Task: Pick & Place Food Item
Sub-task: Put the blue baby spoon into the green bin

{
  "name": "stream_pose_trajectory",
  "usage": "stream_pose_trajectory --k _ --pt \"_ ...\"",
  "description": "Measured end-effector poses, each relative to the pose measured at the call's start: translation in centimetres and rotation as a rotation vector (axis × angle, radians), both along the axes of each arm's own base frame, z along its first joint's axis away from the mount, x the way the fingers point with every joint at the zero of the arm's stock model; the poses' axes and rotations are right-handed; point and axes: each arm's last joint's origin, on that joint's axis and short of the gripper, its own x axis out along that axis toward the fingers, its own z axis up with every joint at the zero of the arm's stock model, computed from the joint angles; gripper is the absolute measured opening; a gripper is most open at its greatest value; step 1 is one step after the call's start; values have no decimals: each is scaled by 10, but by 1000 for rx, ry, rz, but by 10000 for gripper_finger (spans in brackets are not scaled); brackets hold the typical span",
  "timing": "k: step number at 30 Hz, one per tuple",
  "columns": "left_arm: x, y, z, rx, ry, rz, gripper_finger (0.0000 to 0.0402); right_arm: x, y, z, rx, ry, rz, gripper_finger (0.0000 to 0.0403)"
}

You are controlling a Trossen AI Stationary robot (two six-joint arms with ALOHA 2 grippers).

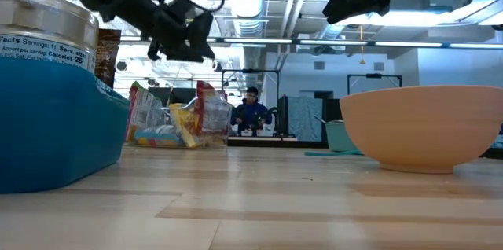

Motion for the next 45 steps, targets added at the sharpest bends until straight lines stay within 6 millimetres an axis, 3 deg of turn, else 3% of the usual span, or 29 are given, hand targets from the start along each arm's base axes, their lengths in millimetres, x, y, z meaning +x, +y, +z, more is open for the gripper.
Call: stream_pose_trajectory --k 6,13,24,33,45 --pt "-3 -5 12 -30 -65 -171 151 0 0 0 0 0 0 127" --pt "2 -20 13 -82 -81 -412 127 -2 -2 -2 -9 35 -7 127" --pt "8 -52 13 -50 -39 -647 98 -10 -22 -11 -60 175 -99 127" --pt "9 -62 13 -46 -35 -690 94 -15 -45 -16 -68 276 -173 127" --pt "9 -62 13 -45 -34 -686 94 -14 -69 -22 -9 338 -56 127"
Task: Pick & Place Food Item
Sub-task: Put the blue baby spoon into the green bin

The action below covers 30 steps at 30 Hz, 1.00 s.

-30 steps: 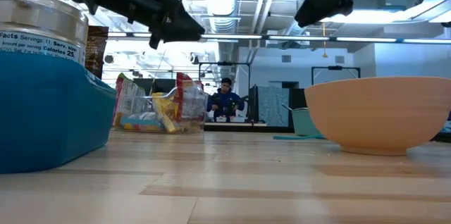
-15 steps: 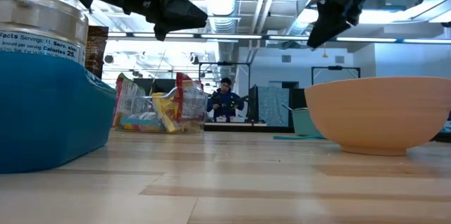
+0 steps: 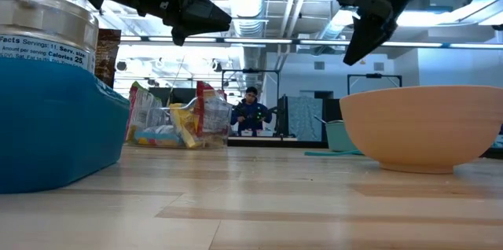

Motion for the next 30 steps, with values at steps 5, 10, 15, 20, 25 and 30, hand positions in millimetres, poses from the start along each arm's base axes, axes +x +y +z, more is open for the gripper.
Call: stream_pose_trajectory --k 5,10,15,20,25,30 --pt "0 0 0 0 0 0 94 -2 -12 -25 87 -3 44 125" --pt "0 0 0 0 0 0 94 -9 -21 -47 95 24 14 118" --pt "0 0 0 1 0 5 94 -11 -22 -54 96 50 6 117" --pt "0 0 0 2 0 8 94 -9 -16 -53 57 60 42 117" --pt "0 0 0 2 0 11 94 -8 -6 -53 8 71 79 117" --pt "0 0 0 2 0 11 94 -7 4 -53 6 69 122 117"
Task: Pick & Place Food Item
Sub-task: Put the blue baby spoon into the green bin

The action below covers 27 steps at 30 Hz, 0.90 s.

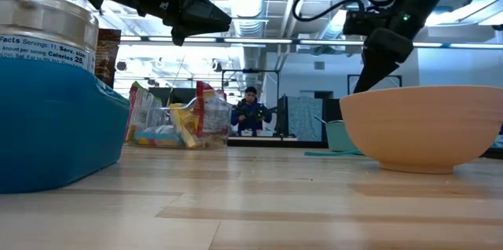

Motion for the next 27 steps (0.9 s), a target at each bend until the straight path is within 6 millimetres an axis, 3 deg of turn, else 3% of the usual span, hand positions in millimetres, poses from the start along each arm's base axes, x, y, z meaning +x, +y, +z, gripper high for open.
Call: stream_pose_trajectory --k 4,10,15,27 --pt "0 0 0 0 0 0 94 6 4 -5 -4 2 25 117" --pt "0 0 0 0 -1 2 94 24 3 -33 -38 108 87 117" --pt "0 0 0 0 0 2 94 36 -1 -44 -62 123 120 117" --pt "0 0 0 40 6 -7 94 51 -45 -45 77 213 105 117"
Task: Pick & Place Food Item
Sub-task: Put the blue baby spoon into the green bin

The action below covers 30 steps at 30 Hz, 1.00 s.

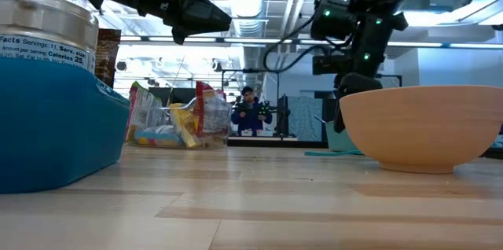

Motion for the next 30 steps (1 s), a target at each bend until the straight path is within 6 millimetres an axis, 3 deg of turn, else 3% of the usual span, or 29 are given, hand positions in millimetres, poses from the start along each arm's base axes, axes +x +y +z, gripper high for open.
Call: stream_pose_trajectory --k 9,17,30 --pt "0 0 0 3 1 -1 94 17 -13 0 28 173 61 117" --pt "0 0 0 3 3 -1 94 25 -14 -16 88 323 81 117" --pt "0 0 0 3 3 -1 94 22 -12 -14 107 352 86 117"
